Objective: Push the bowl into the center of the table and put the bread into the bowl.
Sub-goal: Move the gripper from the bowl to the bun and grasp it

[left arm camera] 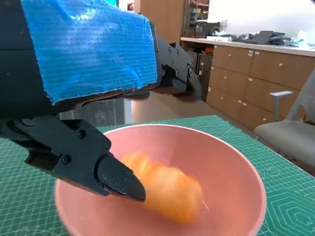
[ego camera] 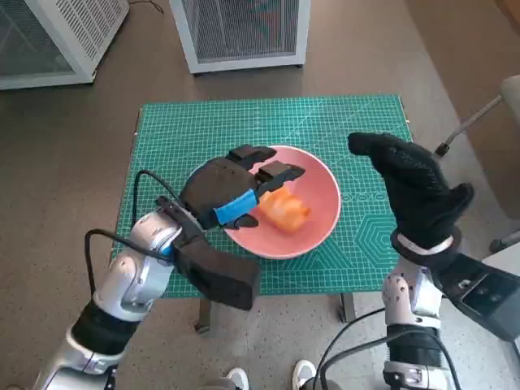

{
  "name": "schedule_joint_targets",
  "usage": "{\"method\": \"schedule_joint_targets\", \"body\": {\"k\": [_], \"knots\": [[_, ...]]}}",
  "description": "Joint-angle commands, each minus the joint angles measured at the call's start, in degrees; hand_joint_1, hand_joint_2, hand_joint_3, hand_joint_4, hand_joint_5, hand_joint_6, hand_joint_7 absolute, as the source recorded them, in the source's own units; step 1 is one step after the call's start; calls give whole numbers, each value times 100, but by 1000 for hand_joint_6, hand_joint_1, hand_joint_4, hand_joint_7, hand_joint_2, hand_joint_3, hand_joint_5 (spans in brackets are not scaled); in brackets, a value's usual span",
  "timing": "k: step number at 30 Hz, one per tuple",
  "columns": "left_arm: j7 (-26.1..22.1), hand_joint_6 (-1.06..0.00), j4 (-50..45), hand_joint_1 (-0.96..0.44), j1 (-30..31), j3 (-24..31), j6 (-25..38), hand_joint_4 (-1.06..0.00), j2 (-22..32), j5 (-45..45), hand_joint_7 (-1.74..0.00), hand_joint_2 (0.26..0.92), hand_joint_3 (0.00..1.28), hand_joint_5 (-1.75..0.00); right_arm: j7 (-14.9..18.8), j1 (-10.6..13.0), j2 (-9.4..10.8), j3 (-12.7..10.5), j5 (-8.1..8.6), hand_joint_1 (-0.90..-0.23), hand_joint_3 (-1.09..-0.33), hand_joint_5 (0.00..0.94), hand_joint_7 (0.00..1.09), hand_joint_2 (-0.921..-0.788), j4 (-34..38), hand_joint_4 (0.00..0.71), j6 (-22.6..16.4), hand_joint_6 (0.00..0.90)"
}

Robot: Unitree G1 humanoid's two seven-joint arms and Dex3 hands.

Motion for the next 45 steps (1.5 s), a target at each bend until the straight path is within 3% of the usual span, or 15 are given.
{"method": "schedule_joint_targets", "body": {"k": [1, 12, 19, 29, 45], "knots": [[-414, -192, -478, -450, 220, 294, 221, -79, 140, -335, -112, 819, 12, 0, -85, 156, 25, 15, -133, -563, -581, 0, 653, -921, -10, 321, -10, 28], [-1373, -191, -1589, -436, 867, 1292, 497, -61, 857, -1354, -85, 786, 0, -1, -203, 230, 69, 82, -211, -562, -588, 0, 655, -921, -165, 320, 66, 22], [-1758, -206, -2212, -368, 1396, 1996, 904, -68, 1336, -1698, -76, 757, 0, -3, -189, 225, 54, 73, -168, -561, -588, 0, 658, -921, -134, 319, 77, 20], [-1788, -231, -2612, -322, 2238, 2524, 1153, -71, 1771, -1559, -60, 721, 0, -1, -139, 166, 75, 72, -118, -566, -584, 1, 659, -921, -64, 321, 69, 21], [-1499, -251, -2330, -263, 2864, 2495, 914, -71, 1816, -1385, -24, 701, 0, 0, -146, 183, 64, 141, -140, -557, -596, 0, 674, -921, -86, 315, 146, 9]]}}
